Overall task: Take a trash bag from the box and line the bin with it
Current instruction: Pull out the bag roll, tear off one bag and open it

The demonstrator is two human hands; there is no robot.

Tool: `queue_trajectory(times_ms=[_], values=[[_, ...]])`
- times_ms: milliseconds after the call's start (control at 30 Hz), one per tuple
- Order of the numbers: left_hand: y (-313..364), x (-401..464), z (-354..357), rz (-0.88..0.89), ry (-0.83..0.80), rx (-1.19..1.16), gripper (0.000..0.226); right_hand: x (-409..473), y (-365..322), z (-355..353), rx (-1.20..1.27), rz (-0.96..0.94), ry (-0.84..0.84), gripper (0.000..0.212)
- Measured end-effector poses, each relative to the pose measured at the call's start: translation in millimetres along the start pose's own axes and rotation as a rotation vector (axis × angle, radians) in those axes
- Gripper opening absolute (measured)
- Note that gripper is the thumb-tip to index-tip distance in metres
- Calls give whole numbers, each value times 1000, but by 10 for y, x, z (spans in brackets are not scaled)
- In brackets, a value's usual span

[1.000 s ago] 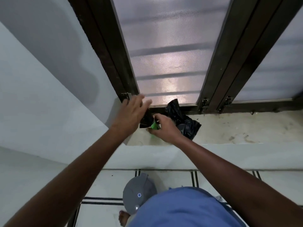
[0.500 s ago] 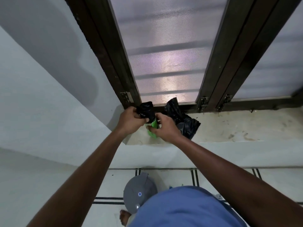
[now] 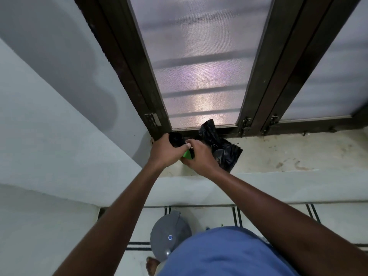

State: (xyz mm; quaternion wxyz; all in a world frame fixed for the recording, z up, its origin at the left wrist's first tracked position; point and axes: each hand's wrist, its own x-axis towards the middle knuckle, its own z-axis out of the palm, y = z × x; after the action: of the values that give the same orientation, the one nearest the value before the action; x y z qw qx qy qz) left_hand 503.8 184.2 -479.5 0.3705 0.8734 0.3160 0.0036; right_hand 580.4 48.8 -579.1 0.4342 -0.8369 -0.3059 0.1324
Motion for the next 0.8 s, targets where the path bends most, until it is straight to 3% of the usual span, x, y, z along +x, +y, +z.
queue_trajectory(times_ms=[167, 367, 467, 567, 700, 767, 800], values=[[84, -5, 18, -45, 36, -95, 45, -10, 28, 15, -9, -14, -4, 57], [74, 140, -134, 35, -121, 7, 26, -3, 61, 0, -13, 7, -20, 64], [48, 263, -243, 133, -268, 185, 24, 22, 56, -16, -13, -6, -32, 61], [38, 344, -307, 270, -384, 454, 36, 39, 36, -33, -24, -38, -63, 60], [37, 350, -259, 593, -270, 863, 56, 64, 48, -61, -15, -21, -56, 59], [-29, 346, -238, 702, -259, 818, 60, 78, 50, -70, -11, -11, -58, 58], [-72, 349, -248, 715, -261, 684, 60, 80, 54, -69, -5, -15, -55, 57]])
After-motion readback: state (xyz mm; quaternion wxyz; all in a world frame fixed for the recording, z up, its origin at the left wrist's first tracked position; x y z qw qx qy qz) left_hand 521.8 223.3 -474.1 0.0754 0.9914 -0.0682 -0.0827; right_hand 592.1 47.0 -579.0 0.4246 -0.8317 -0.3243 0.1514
